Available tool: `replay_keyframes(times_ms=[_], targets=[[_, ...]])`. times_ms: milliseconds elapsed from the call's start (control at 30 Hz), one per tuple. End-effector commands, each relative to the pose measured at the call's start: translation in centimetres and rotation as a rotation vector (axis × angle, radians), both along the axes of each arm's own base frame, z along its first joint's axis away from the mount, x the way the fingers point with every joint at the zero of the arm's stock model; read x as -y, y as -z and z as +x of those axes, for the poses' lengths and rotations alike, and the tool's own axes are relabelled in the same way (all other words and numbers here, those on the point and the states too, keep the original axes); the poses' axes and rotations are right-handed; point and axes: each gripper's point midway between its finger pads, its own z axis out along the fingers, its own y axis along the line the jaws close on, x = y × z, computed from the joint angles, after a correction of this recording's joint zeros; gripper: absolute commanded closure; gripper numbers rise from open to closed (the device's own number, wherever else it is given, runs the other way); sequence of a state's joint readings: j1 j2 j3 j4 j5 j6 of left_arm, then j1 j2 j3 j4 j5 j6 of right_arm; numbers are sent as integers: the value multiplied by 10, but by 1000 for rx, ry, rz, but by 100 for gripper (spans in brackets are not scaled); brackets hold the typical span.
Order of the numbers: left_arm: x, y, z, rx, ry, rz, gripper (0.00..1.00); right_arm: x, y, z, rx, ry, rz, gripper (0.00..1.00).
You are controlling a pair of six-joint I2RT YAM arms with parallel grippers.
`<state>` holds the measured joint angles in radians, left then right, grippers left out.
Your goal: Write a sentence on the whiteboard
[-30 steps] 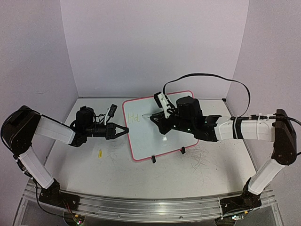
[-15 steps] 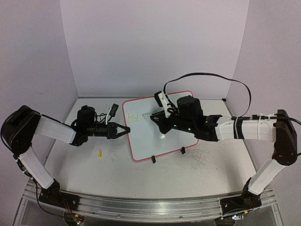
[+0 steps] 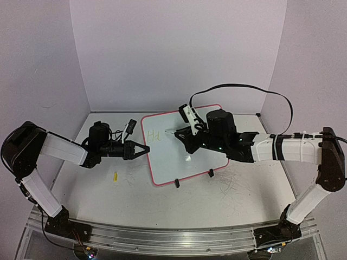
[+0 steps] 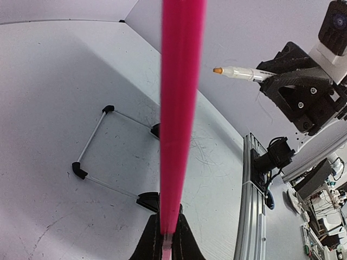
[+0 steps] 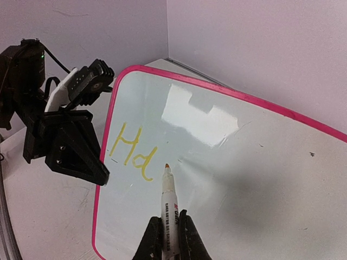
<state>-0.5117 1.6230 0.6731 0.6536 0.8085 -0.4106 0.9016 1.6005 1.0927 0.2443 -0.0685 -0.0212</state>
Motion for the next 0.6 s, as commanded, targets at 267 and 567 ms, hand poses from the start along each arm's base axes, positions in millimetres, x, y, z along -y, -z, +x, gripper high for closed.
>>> replay_keyframes(times_ms=[267, 567], targets=[[1, -8, 1, 43, -3, 3, 100, -6, -14, -2, 56, -5, -2, 100], [1, -11, 2, 48, -4, 1, 100, 4, -15, -2, 74, 28, 2, 100]])
